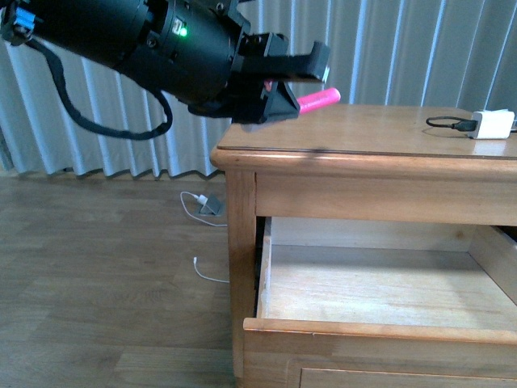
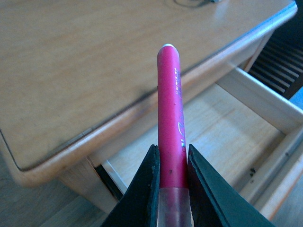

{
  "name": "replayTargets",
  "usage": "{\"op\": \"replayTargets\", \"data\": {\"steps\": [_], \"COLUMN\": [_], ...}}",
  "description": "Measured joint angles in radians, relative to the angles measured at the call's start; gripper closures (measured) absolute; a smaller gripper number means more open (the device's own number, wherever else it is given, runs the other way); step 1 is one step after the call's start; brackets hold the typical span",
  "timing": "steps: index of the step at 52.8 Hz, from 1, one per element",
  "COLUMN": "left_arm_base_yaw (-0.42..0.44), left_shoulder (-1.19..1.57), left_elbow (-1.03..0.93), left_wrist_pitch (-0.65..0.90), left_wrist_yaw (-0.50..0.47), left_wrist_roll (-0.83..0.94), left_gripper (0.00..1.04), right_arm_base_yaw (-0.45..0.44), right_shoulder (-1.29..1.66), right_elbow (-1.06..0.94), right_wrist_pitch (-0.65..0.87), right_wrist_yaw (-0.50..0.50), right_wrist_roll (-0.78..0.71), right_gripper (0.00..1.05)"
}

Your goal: Place pink marker in drawer with both arms

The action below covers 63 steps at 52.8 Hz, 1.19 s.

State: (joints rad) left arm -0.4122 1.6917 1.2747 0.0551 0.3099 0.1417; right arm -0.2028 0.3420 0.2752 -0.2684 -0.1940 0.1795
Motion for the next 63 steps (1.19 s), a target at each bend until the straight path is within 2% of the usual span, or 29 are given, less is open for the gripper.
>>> {"op": "replayTargets", "data": {"steps": [18, 28, 42, 63], "left_arm_base_yaw": [-0.101, -0.153, -0.203, -0.229], "left_shoulder": [0.07, 0.22, 0.411, 0.524], "left_elbow": [-0.071, 0.008, 0.205, 0.294], "left_wrist_pitch": [0.023, 0.022, -0.019, -0.069], "left_wrist_yaw": [-0.084, -0.173, -0.239, -0.281], "left_wrist_roll": [0.077, 0.084, 0.074, 0.072], "left_gripper": [0.91, 0.91, 0.91, 0.91], "right_arm_base_yaw": [0.0, 0.0, 0.0, 0.0], "right_shoulder": [0.0, 0.0, 0.0, 0.0], "right_elbow": [0.0, 0.0, 0.0, 0.0], "right_wrist_pitch": [0.0, 0.0, 0.0, 0.0], "right_wrist_yaw": [0.0, 0.0, 0.0, 0.0], "right_wrist_roll": [0.0, 0.0, 0.0, 0.0], "right_gripper": [0.08, 0.08, 0.08, 0.08]}}
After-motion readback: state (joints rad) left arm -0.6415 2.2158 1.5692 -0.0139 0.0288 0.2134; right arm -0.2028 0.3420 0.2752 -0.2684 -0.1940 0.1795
